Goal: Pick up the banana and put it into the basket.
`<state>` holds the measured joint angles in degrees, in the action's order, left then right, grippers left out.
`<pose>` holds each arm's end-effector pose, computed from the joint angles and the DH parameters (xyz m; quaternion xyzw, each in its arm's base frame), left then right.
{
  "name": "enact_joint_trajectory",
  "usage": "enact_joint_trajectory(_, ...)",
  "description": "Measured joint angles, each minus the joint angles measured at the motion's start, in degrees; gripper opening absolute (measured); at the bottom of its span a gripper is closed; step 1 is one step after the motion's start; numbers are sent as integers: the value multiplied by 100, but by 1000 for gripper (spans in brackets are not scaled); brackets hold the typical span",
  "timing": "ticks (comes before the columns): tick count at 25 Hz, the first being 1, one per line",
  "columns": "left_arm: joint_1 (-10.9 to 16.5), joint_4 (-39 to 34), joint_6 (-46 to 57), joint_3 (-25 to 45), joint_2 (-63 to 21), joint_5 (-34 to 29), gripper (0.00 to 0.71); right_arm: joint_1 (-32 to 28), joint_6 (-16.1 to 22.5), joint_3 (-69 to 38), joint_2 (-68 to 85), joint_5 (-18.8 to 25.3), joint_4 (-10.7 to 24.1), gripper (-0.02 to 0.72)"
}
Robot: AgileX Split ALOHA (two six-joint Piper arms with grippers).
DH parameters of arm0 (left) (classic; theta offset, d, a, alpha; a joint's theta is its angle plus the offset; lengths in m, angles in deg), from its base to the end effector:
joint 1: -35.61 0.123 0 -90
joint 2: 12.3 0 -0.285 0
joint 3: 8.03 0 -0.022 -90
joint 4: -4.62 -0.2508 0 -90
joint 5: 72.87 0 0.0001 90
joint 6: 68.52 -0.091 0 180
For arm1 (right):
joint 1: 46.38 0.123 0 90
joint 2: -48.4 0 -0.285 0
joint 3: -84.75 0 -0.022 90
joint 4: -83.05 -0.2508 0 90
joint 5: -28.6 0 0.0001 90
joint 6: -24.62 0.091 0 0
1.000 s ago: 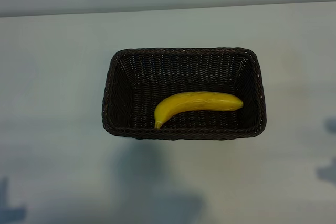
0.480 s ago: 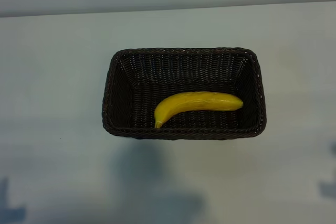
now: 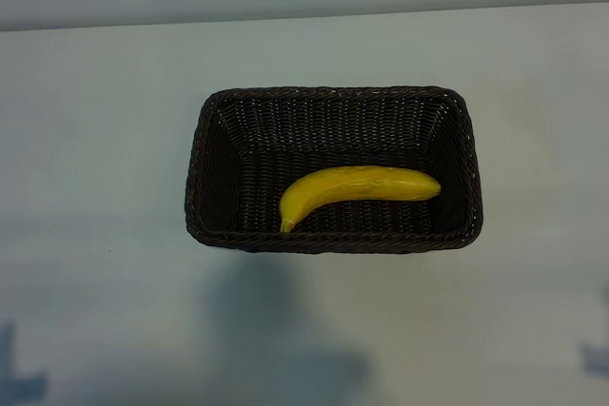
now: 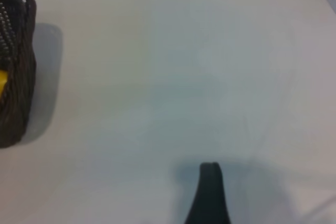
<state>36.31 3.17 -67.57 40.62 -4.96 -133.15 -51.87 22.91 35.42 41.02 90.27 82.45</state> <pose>-0.0056 0.0019 0.2776 -0.0127 0.8491 0.0115 0.5279 -0.0050 0.0013 0.2723 0.0281 0.8584 -0.0269 0.5115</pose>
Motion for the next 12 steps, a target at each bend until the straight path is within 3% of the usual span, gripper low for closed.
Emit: enact_joint_trajectory(12, 0, 0, 0, 0, 0, 0, 572, 0, 0, -4, 0, 0, -2, 591)
